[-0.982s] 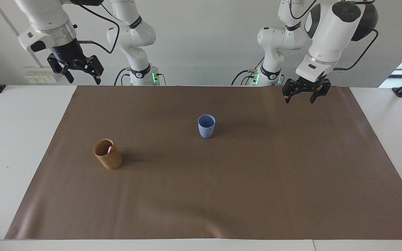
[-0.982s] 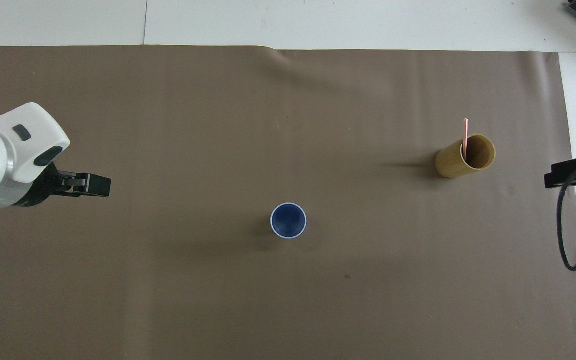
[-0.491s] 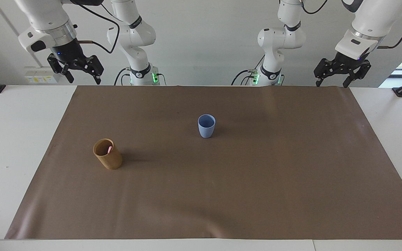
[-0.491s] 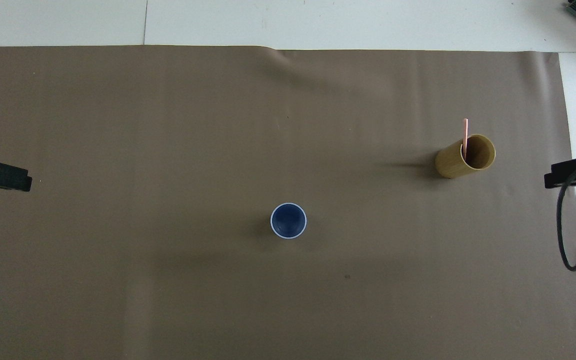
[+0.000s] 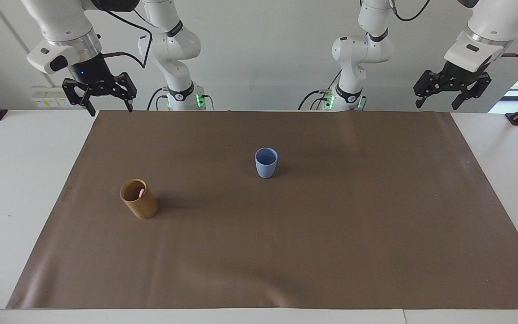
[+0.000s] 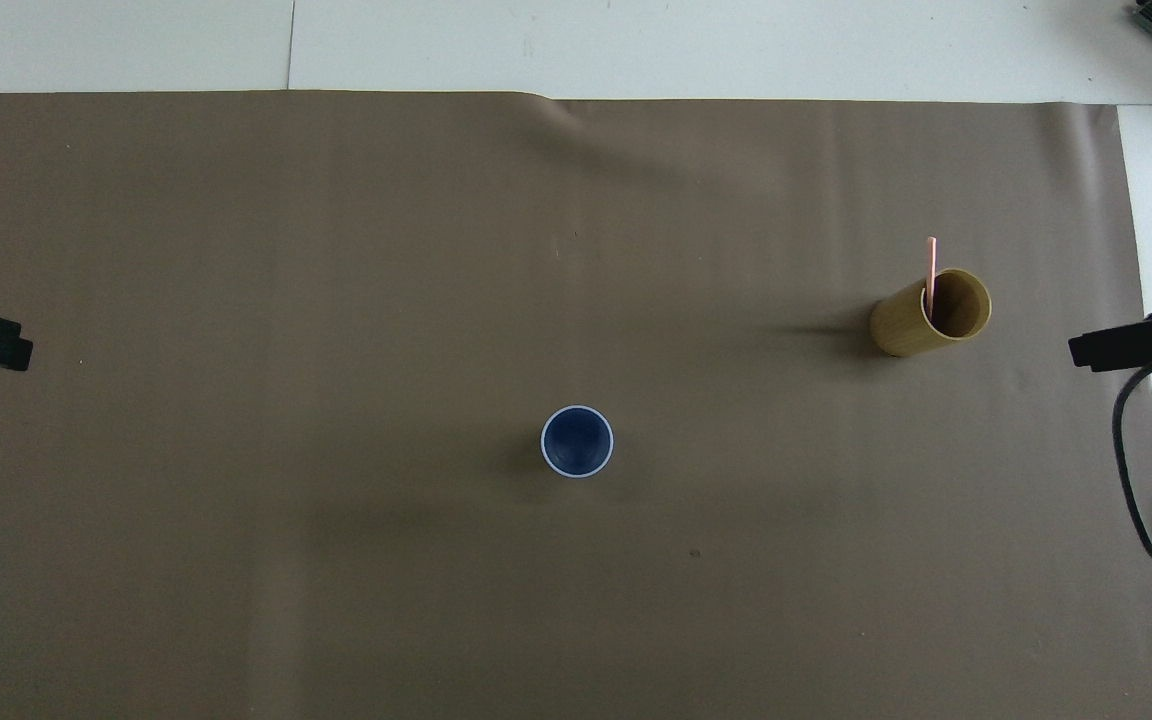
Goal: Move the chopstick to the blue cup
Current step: 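Reach the right gripper to the straw in the tan tube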
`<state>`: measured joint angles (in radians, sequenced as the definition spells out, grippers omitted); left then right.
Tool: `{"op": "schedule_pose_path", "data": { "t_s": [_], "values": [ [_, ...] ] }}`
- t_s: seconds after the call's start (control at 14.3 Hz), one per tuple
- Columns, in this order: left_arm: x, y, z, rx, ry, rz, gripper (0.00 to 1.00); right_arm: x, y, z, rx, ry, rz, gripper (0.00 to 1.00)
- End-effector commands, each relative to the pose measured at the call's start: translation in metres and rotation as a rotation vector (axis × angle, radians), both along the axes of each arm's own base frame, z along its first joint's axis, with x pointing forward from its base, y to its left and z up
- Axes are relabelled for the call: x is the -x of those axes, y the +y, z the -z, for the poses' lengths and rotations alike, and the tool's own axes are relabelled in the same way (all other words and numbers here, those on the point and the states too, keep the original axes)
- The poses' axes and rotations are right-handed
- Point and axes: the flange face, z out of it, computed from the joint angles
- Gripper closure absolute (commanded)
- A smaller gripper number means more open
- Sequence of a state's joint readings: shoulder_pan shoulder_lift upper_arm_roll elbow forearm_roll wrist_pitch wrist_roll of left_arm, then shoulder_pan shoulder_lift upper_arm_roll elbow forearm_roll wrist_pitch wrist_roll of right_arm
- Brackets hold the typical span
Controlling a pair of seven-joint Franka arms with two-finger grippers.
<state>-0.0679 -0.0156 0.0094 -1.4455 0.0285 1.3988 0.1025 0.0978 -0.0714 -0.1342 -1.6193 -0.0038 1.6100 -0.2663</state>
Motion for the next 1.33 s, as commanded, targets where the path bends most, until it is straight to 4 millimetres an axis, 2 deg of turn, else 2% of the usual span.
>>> {"op": "schedule_pose_path", "data": {
  "t_s": [0.0,0.28,0.42,0.63,1.05,1.26],
  "values": [
    [0.003,0.005,-0.005,-0.014,0.014,0.023,0.00,-0.002,0.001,0.018,-0.015,-0.054,-0.125,0.00],
    [0.006,0.012,-0.005,-0.026,0.019,0.036,0.00,-0.019,0.015,0.047,0.010,-0.125,-0.292,0.00],
    [0.009,0.022,-0.001,-0.023,0.041,0.033,0.00,-0.027,0.019,0.064,0.025,-0.148,-0.390,0.00],
    [0.008,0.022,-0.001,-0.015,0.035,0.025,0.00,-0.041,0.024,0.101,-0.009,-0.176,-0.496,0.00],
    [0.008,0.021,-0.002,-0.016,0.034,0.025,0.00,-0.076,0.026,0.162,-0.049,-0.244,-0.550,0.00],
    [0.008,0.021,-0.002,-0.016,0.033,0.025,0.00,-0.084,0.026,0.174,-0.053,-0.267,-0.561,0.00]
  ]
}}
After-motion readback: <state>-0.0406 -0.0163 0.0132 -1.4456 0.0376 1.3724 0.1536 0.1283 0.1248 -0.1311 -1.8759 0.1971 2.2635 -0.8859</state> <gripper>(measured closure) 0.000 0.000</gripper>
